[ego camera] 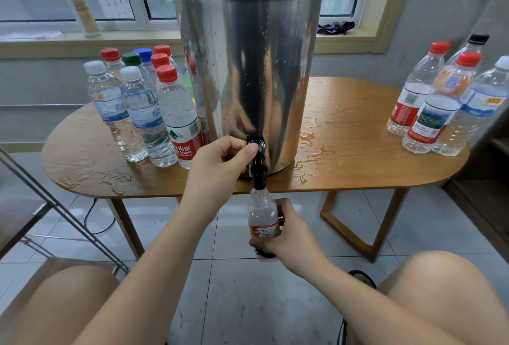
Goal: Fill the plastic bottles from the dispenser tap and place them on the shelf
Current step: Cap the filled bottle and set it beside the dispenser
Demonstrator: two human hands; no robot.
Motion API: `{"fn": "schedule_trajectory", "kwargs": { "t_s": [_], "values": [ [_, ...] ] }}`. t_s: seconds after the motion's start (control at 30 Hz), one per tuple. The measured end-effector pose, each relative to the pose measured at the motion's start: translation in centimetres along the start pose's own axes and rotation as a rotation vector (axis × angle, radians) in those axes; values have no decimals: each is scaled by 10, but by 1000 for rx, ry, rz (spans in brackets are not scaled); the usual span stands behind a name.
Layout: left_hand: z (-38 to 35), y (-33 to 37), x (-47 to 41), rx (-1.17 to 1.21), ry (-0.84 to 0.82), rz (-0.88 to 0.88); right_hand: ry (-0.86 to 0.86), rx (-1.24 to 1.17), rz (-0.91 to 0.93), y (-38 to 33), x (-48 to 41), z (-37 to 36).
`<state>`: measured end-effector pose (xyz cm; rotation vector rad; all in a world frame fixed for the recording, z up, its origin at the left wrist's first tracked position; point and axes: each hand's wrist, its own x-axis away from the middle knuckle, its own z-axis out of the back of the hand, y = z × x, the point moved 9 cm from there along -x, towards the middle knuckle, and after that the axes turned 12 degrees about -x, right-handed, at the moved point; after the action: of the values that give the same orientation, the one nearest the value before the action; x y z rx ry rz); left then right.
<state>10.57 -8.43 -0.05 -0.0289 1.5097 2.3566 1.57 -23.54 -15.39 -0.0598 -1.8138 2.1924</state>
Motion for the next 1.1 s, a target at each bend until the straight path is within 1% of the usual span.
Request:
{"fn": "schedule_trajectory", "kwargs": {
  "t_s": [0.6, 1.1],
  "values": [
    [-1, -2, 0, -6, -1, -8, -8, -18, 8, 0, 0, 1],
    [0, 0, -1, -3, 3, -9, 3, 24, 21, 0, -1, -1]
  ]
}}
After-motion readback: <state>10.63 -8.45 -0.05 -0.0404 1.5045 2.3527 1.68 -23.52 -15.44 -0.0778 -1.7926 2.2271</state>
